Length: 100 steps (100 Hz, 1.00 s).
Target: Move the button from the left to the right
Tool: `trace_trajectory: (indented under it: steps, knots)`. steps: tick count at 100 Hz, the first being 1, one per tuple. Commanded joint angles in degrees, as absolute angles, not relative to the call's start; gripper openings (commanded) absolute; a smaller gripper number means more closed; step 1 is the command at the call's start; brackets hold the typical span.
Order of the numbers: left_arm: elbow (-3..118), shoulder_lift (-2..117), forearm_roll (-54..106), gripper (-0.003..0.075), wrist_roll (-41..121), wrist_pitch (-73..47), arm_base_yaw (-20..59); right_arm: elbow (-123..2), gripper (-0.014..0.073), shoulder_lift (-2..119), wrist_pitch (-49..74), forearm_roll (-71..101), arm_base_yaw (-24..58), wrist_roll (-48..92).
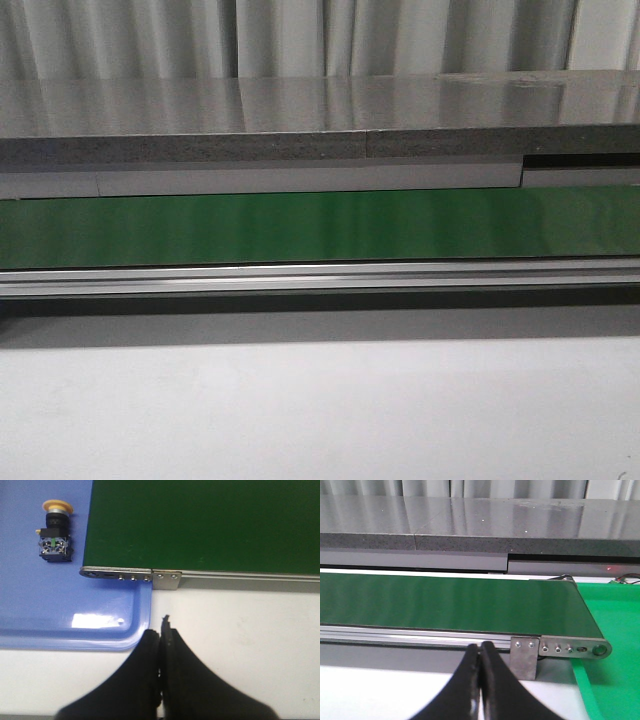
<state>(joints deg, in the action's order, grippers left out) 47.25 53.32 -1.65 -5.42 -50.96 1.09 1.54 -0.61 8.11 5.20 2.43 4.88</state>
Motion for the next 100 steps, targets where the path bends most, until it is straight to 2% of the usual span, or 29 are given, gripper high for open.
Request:
trace_trajectory:
  steps: [1,9,14,26,31,36,72,100]
  knots:
    - [49.23,53.00,-1.22,0.0013,-4.12,-48.66,1.55,0.70,-0.0068,-1.83,3.31,4.81,2.58,4.83]
    - [49.23,53.00,-1.22,0.0108,-3.44,-49.12,1.55,0.70,-0.0068,-1.83,3.31,4.81,2.58,4.83]
    - [49.23,53.00,-1.22,0.0196,-3.44,-49.27,1.55,0.70,-0.0068,-1.83,3.31,4.81,2.58,4.83]
    - [49.23,53.00,-1.47,0.0475,-3.44,-49.37,1.55,0.70,-0.0068,-1.83,3.31,4.81,2.58,4.83]
    - [49.23,53.00,-1.47,0.0559,-3.44,-49.37,1.55,0.70,-0.0068,-1.83,3.31,4.81,2.58,4.83]
    - [49.23,53.00,-1.47,0.0607,-3.44,-49.26,1.55,0.70,-0.0068,-1.83,3.31,4.81,2.58,4.83]
    - [50.74,54.98,-6.07,0.0621,-3.77,-48.93,0.57,0.70,-0.0068,-1.83,3.31,4.81,2.58,4.83]
    - [57.71,64.68,-6.29,0.0621,-3.77,-47.20,-9.92,0.70,-0.0068,-1.83,3.31,4.81,2.58,4.83]
